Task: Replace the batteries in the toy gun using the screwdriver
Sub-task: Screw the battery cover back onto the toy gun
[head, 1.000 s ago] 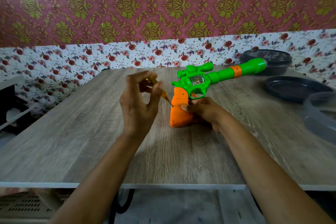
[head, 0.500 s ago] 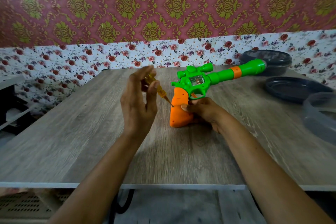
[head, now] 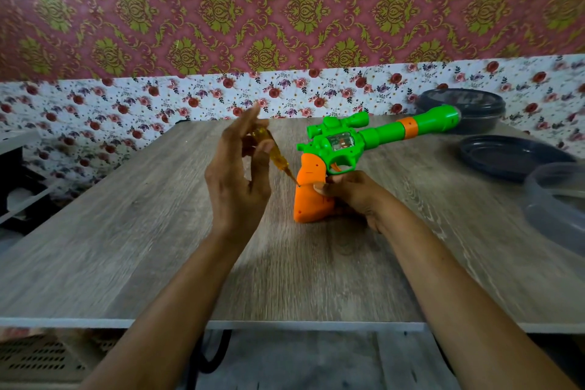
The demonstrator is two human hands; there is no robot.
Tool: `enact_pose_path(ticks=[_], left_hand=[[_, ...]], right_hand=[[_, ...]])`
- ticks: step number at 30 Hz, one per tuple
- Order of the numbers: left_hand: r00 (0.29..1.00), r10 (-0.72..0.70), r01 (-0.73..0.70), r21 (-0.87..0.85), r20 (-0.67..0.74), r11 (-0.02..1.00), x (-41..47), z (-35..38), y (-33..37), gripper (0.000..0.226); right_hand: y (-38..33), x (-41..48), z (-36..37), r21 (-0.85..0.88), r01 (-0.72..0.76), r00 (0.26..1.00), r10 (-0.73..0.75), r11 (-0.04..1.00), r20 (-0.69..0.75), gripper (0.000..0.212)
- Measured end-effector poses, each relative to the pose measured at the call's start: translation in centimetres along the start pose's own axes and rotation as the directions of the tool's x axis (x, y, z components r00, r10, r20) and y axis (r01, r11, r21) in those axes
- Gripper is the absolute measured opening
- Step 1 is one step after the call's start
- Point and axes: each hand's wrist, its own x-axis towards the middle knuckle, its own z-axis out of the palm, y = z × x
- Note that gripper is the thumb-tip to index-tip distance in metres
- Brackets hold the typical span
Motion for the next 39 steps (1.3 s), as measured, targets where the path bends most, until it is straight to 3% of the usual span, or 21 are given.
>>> enact_pose_path(ticks=[9, 13, 18, 26, 30, 34, 39], left_hand=[[1.0, -0.003, 0.003, -0.03, -0.004, 1.0, 0.16, -0.15, 0.1, 0.028], [1.0, -0.014, 0.013, -0.035, -0.021, 0.999, 0.17, -0.12, -0.09, 0.02], [0.996, -0.092, 0.092, -0.038, 0.023, 0.995, 0.2, -0.3, -0.16, 0.026], [1.0, 0.016, -0.014, -0.083, 0.016, 0.996, 0.03, 0.0, -0.17, 0.021], [0.998, -0.022, 0.029, -0.114, 0.058, 0.993, -0.05, 0.05, -0.06, 0.029], [0.994, 0.003, 0.009, -0.114, 0.107, 0.993, 0.01, -0.15, 0.33, 0.03], [0.996, 0.086, -0.084, -0.083, 0.023, 0.993, -0.06, -0.22, 0.3, 0.019]], right_hand=[[0.08, 0.16, -0.05, -0.017, -0.008, 1.0, 0.008, 1.0, -0.001, 0.01], [0.03, 0.18, 0.05, -0.03, -0.024, 1.0, 0.024, 0.999, 0.0, 0.026], [0.01, 0.26, 0.06, 0.007, -0.031, 0.999, 0.031, 0.999, -0.031, 0.018], [0.13, 0.19, -0.15, 0.001, -0.025, 1.0, 0.025, 1.0, -0.009, 0.011], [-0.03, 0.17, -0.01, -0.012, -0.032, 0.999, 0.032, 0.999, -0.003, 0.027], [-0.22, 0.0, 0.08, -0.025, -0.038, 0.999, 0.039, 0.999, 0.013, 0.031], [-0.34, -0.3, -0.09, -0.013, -0.041, 0.998, 0.042, 0.999, 0.042, 0.029]])
